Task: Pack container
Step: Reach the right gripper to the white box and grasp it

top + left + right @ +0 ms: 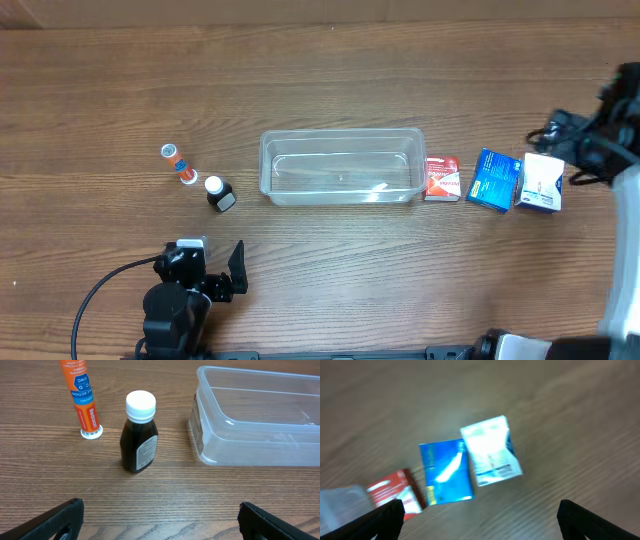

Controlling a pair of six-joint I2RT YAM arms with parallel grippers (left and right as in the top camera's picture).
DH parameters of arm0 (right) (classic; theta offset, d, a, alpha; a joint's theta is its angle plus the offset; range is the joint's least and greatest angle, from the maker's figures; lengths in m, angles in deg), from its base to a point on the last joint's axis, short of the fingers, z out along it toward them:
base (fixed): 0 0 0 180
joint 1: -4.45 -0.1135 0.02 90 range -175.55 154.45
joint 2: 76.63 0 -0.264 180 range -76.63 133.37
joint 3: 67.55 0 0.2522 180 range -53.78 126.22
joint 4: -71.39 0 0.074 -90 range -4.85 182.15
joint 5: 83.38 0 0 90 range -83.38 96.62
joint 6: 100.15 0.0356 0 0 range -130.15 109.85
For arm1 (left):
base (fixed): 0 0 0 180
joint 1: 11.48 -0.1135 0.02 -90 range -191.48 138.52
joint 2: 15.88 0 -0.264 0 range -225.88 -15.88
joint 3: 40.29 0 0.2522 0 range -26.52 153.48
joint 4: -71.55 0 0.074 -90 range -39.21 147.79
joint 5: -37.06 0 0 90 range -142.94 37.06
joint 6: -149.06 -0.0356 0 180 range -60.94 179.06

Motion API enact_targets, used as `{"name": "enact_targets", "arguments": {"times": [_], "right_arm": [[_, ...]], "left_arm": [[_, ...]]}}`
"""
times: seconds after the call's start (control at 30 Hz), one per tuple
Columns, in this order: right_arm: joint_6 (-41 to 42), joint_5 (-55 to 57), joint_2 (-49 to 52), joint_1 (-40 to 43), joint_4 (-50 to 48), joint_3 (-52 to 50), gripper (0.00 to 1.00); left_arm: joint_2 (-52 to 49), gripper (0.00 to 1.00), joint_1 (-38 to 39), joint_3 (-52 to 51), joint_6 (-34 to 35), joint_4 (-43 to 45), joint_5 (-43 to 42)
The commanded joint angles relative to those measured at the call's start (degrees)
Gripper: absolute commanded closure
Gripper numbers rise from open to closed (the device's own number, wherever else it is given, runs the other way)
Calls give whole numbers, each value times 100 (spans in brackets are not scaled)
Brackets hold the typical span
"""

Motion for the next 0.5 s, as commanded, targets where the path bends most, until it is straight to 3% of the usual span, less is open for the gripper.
{"name": "enact_targets", "arguments": {"times": [0.0,0.2,0.3,0.47], "right_arm": [[-603,-595,699,398,-76,-2,0],[-1228,-260,2553,525,-584,0,0],[-1228,129,2924,564,-970,0,0],[-1204,90,3633,573,-1080,-4,9]], "left_arm": [[46,0,28,-17,-105,17,-17],[46,0,28,-17,-105,17,-17],[46,0,28,-17,-105,17,-17],[46,0,28,-17,-105,17,-17]]}}
